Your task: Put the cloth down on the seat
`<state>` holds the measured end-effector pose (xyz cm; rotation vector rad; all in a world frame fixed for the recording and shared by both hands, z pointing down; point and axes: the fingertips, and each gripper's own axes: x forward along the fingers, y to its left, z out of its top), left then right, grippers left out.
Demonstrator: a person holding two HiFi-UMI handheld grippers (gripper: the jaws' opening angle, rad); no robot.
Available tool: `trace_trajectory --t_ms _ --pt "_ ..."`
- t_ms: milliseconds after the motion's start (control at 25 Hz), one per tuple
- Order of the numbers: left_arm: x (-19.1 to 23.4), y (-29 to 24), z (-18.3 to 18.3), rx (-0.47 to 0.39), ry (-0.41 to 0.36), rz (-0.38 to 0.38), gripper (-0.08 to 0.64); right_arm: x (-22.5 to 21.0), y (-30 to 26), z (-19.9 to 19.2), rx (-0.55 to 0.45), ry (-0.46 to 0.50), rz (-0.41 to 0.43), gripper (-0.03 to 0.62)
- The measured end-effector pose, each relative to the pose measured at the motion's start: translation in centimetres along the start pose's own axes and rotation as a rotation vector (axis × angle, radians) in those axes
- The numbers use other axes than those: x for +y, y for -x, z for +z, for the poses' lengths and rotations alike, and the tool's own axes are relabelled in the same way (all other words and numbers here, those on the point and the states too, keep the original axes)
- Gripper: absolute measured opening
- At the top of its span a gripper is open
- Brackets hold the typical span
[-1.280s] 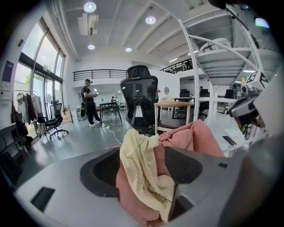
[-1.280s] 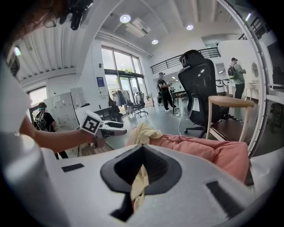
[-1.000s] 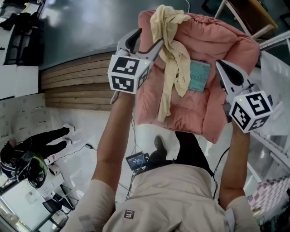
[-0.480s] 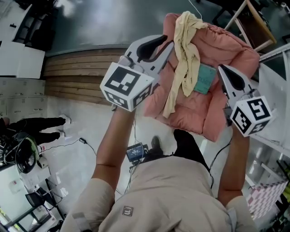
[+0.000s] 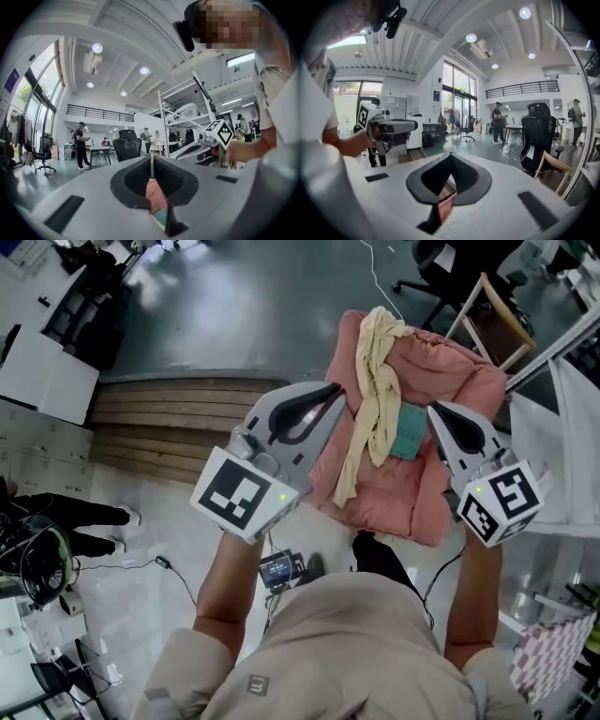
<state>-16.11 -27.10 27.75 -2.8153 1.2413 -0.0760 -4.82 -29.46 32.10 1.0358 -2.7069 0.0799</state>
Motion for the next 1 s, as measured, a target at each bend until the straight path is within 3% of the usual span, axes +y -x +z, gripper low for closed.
trace_trajectory --t_ms 280,640,1000 --pt "-4.7 6.0 1.9 -0.004 -0.046 -0.006 0.023 5.7 3.5 3.3 -0.049 0.060 0.024 -0.011" --pt "-6.6 11.0 1.0 -0.009 -0.021 0.022 0.022 9.7 6.1 3.3 -0.060 0.099 0.024 -0.011" --pt "-8.2 12.7 -1.6 0.015 -0.010 0.012 0.023 11.2 7.2 1.5 -0.050 0.102 0.015 -0.011"
